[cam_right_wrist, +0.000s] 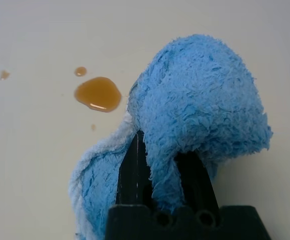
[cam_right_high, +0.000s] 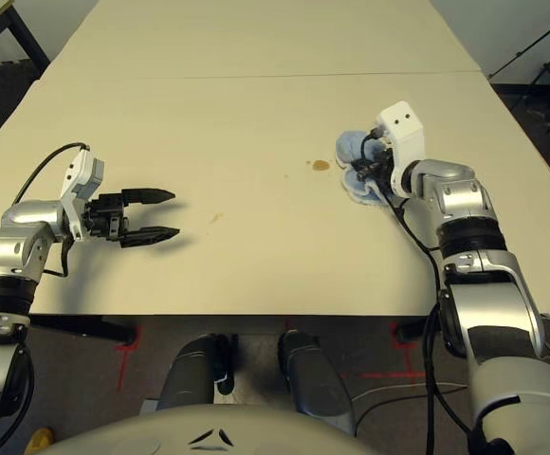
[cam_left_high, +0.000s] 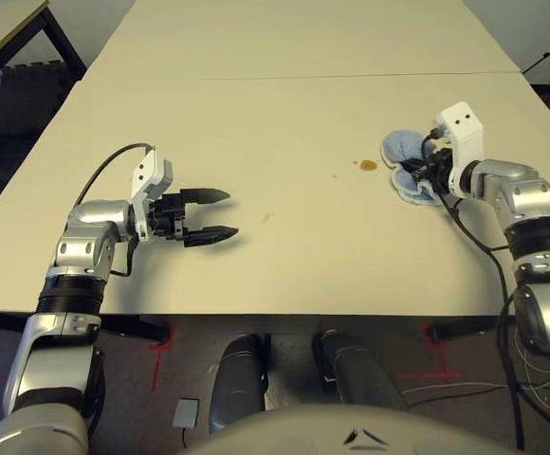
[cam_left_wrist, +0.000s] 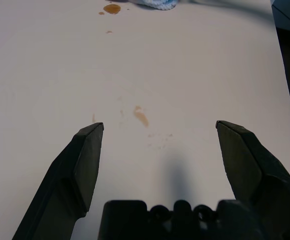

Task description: Wipe the water off the table with a rag.

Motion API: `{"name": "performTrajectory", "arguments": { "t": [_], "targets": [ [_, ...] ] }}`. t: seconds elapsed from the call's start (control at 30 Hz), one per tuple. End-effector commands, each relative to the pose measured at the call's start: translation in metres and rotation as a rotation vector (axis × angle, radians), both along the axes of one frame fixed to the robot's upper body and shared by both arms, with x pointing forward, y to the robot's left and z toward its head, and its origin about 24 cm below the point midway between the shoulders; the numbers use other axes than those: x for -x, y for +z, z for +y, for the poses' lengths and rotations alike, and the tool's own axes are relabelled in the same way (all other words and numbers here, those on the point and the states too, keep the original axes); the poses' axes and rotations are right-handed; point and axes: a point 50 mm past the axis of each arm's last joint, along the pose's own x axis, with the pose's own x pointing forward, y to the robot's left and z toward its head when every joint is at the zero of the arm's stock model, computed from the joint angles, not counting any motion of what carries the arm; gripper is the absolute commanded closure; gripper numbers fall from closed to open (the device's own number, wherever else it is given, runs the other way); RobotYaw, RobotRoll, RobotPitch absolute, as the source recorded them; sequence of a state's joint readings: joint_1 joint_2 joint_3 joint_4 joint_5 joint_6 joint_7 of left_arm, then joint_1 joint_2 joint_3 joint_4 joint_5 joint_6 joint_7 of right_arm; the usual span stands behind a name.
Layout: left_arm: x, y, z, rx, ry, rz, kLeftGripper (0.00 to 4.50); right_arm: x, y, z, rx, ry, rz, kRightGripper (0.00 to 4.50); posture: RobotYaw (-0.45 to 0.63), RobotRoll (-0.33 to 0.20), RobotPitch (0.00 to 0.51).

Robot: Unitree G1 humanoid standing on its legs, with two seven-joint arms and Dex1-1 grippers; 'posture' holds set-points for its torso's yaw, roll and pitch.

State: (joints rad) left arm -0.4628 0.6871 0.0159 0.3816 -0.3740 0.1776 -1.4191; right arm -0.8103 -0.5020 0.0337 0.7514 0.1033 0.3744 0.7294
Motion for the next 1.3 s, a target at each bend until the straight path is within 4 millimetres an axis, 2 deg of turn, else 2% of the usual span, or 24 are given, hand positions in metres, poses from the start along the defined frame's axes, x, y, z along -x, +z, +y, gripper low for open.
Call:
{"name": "performTrajectory", "arguments": {
  "t": [0.03, 0.27, 0.5, 0.6, 0.67, 0.77, 0.87, 1.03, 1.23, 1.3],
  "targets": [
    [0.000, 0.001, 0.002, -0.027, -0.006, 0.000, 0.00, 0.001, -0.019, 0.025, -0.009, 0.081, 0.071, 4.43, -0.21, 0.000, 0.132],
    [0.001, 0.001, 0.001, -0.028, -0.009, 0.002, 0.00, 0.002, -0.019, 0.074, -0.033, 0.258, 0.077, 4.43, -0.20, 0.000, 0.137],
    [0.001, 0.000, 0.000, -0.024, -0.010, 0.002, 0.00, 0.019, -0.023, 0.122, -0.079, 0.437, 0.111, 4.43, -0.20, 0.000, 0.137],
    [0.001, -0.001, 0.000, -0.023, -0.009, 0.002, 0.00, 0.025, -0.024, 0.133, -0.097, 0.472, 0.120, 4.43, -0.20, 0.000, 0.135],
    [0.001, -0.001, -0.001, -0.021, -0.009, 0.002, 0.00, 0.026, -0.025, 0.133, -0.091, 0.464, 0.122, 4.43, -0.20, 0.000, 0.134],
    [0.001, -0.002, -0.001, -0.020, -0.010, 0.002, 0.00, 0.019, -0.026, 0.117, -0.030, 0.401, 0.118, 4.43, -0.20, 0.000, 0.133],
    [0.001, -0.002, -0.002, -0.019, -0.011, 0.002, 0.00, 0.005, -0.022, 0.080, 0.074, 0.277, 0.093, 4.43, -0.20, 0.000, 0.133],
    [0.002, -0.003, 0.000, -0.023, -0.008, 0.003, 0.00, -0.011, 0.002, 0.017, 0.157, 0.093, 0.039, 4.43, -0.20, 0.000, 0.132],
    [0.001, -0.001, 0.000, -0.023, -0.006, -0.002, 0.00, -0.010, 0.021, -0.035, 0.208, -0.052, 0.009, 4.43, -0.20, 0.000, 0.131],
    [0.001, -0.001, 0.000, -0.022, -0.006, -0.003, 0.00, -0.007, 0.021, -0.045, 0.210, -0.075, 0.010, 4.43, -0.20, 0.000, 0.130]
  ]
}}
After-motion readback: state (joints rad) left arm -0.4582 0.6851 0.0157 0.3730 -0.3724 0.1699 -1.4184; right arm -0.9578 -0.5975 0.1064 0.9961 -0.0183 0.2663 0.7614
